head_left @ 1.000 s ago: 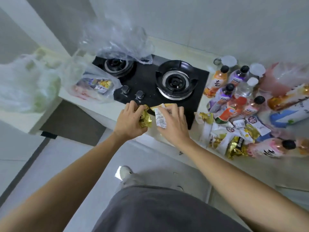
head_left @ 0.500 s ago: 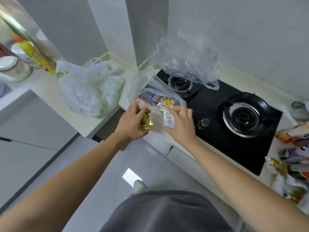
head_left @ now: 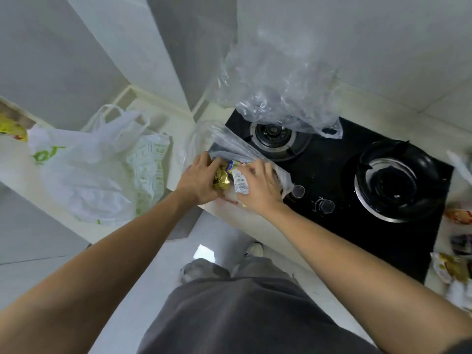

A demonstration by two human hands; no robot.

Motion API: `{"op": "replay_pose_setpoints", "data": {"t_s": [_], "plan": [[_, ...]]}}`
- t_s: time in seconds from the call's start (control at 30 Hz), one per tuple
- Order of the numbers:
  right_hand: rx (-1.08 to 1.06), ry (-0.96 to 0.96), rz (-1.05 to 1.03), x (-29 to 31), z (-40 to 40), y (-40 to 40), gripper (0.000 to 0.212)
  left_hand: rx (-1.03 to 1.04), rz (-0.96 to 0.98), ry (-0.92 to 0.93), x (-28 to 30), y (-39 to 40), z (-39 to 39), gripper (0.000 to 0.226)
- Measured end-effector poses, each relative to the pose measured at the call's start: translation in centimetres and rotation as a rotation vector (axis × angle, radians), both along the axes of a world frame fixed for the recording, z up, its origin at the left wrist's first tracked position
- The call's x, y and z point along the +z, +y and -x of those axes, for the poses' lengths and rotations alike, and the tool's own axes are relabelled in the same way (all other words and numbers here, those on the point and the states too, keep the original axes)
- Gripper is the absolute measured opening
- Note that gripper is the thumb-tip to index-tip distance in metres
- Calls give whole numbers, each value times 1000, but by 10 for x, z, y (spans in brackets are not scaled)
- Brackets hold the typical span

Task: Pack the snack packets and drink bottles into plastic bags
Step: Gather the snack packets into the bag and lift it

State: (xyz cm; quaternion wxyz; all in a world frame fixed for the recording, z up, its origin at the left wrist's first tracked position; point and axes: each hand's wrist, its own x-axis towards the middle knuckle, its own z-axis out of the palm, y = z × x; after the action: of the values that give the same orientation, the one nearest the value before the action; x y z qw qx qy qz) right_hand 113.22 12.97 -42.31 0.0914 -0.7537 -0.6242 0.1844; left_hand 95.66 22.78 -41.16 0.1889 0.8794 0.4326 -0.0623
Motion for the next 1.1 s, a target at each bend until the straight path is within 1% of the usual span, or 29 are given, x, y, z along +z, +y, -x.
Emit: {"op": "replay_pose_setpoints", "data": {"t_s": [0.1,0.13,0.2,0.3,0.4,0.47,0.53,0.6,0.73,0.83,0.9,1.0,1.1], "plan": [[-58,-35,4,-5,5,13,89,-26,26,36,-8,26,-9,79],[-89,-53,9,-9,8,17,91,-43,38,38,-12,33,-10,80],[-156,-90,4,-16,15,24,86,-99,49,34,-20,46,-14,81],[-239,-184,-13,-25,30,34,69,-214,14,59,-26,63,-18,81],[-327,-179,43,-29,47,40,76,-314,-8,36,-25,69,-15,82],[-398,-159,60,-26,58,38,80,-370,-28,-24,-21,70,-9,75],[-455,-135,30,-22,65,32,77,-415,-62,-94,-15,69,-3,65],[-490,-124,7,-14,70,24,72,-462,-96,-141,-8,67,-2,59],[-563,-159,-89,2,71,-2,60,-585,-165,-142,7,55,-13,57],[-627,-196,-143,11,63,-34,58,-676,-199,-153,19,38,-30,62],[-677,-211,-151,16,53,-59,55,-728,-218,-174,25,23,-44,61],[-766,-216,-157,21,34,-102,56,-805,-248,-178,30,-10,-72,58],[-846,-219,-162,23,13,-157,57,-853,-250,-196,32,-58,-106,61]]}}
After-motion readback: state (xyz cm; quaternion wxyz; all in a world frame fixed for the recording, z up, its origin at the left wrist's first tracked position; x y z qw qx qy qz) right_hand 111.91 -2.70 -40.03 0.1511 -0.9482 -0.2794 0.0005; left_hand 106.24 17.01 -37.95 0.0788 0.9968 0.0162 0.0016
